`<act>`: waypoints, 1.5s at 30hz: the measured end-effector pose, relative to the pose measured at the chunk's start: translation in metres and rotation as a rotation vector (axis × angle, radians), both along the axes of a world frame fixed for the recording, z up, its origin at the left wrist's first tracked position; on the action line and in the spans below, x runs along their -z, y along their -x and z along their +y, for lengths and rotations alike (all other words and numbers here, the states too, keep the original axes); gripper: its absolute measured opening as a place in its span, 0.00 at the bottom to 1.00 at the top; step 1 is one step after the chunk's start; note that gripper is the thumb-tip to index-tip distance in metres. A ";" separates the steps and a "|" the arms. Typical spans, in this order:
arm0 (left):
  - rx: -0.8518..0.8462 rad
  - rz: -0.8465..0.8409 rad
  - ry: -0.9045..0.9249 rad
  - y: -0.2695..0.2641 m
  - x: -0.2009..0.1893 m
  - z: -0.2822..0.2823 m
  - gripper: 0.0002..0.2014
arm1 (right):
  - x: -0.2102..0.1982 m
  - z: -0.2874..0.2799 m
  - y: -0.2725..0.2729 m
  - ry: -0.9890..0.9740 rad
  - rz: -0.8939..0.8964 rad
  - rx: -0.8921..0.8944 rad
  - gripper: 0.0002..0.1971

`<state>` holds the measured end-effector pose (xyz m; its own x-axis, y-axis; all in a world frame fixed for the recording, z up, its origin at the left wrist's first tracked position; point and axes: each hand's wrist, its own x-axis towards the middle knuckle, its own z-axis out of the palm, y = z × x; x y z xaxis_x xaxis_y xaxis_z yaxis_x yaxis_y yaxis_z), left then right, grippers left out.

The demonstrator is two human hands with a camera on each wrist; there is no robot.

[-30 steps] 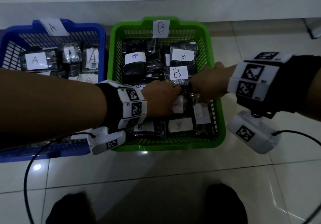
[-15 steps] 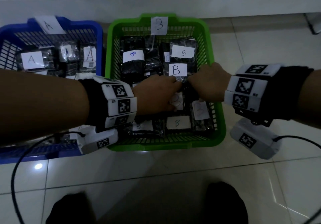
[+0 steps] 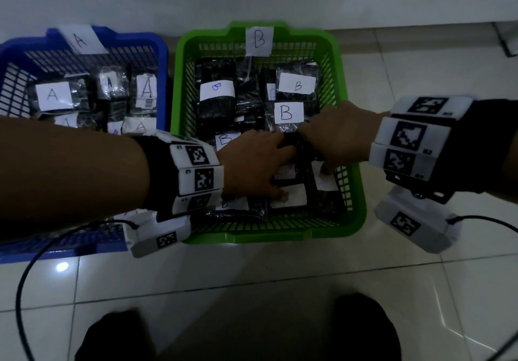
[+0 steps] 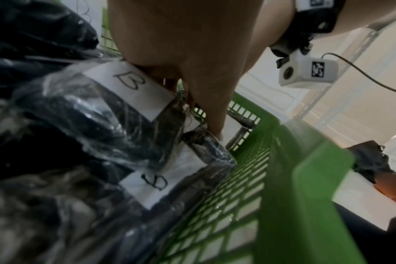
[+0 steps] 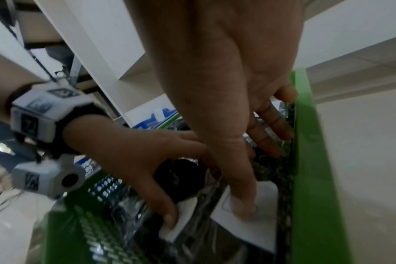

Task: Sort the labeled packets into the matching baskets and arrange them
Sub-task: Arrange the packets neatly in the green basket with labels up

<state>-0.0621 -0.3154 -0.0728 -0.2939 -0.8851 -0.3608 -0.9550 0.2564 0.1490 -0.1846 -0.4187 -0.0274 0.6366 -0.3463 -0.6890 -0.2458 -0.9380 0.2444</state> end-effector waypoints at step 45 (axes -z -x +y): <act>0.415 0.099 -0.140 -0.011 -0.002 -0.009 0.24 | 0.031 0.001 0.040 -0.170 -0.424 -0.046 0.15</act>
<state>-0.0513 -0.3246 -0.0709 -0.6528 -0.6299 -0.4208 -0.7551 0.5855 0.2949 -0.2245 -0.4178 -0.0583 0.8868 -0.2158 -0.4087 -0.2479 -0.9684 -0.0266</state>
